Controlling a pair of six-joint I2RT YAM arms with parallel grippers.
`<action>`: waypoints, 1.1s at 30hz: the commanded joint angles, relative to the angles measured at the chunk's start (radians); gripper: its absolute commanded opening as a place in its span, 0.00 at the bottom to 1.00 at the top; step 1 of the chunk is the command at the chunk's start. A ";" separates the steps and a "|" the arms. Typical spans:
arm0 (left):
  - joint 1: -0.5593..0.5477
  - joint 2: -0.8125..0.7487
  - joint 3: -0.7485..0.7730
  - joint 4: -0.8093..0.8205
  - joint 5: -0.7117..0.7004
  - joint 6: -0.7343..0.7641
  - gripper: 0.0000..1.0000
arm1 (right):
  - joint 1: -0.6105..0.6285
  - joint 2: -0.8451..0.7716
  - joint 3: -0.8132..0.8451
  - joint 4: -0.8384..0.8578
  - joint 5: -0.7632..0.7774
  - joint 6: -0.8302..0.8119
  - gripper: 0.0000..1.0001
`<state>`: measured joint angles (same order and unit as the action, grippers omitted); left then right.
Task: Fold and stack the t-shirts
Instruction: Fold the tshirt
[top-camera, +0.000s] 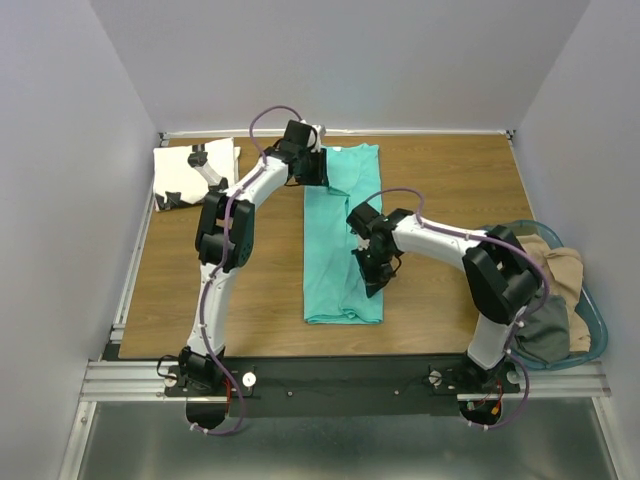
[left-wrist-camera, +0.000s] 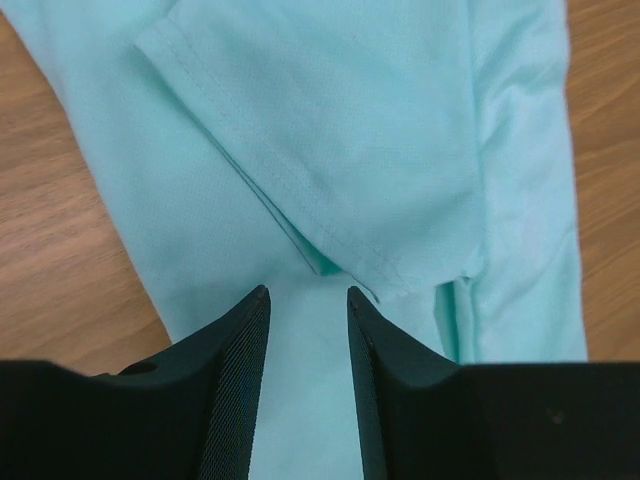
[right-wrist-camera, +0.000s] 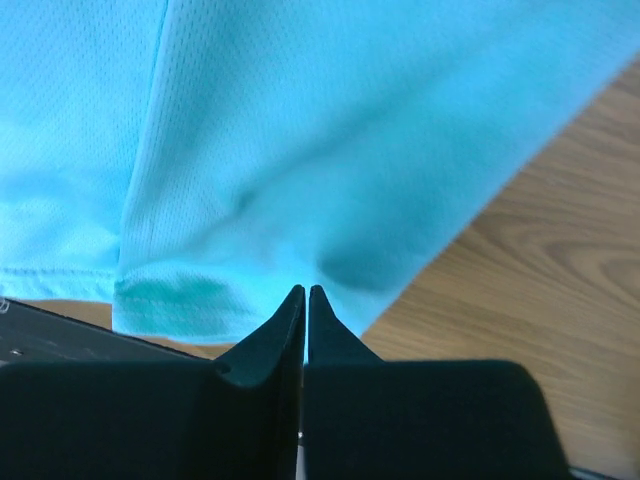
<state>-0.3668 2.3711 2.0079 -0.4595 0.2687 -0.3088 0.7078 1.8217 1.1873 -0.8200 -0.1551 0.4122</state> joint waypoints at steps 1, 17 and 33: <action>0.005 -0.185 -0.041 0.018 -0.002 0.017 0.47 | 0.007 -0.085 0.028 -0.097 0.089 -0.023 0.13; -0.075 -0.755 -0.819 0.125 -0.037 -0.084 0.59 | 0.009 -0.209 -0.195 0.008 -0.007 0.066 0.33; -0.141 -1.015 -1.190 0.124 -0.042 -0.196 0.62 | 0.028 -0.214 -0.264 0.094 -0.057 0.096 0.44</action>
<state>-0.4995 1.3891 0.8471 -0.3370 0.2424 -0.4793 0.7219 1.5932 0.9360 -0.7635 -0.1860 0.4973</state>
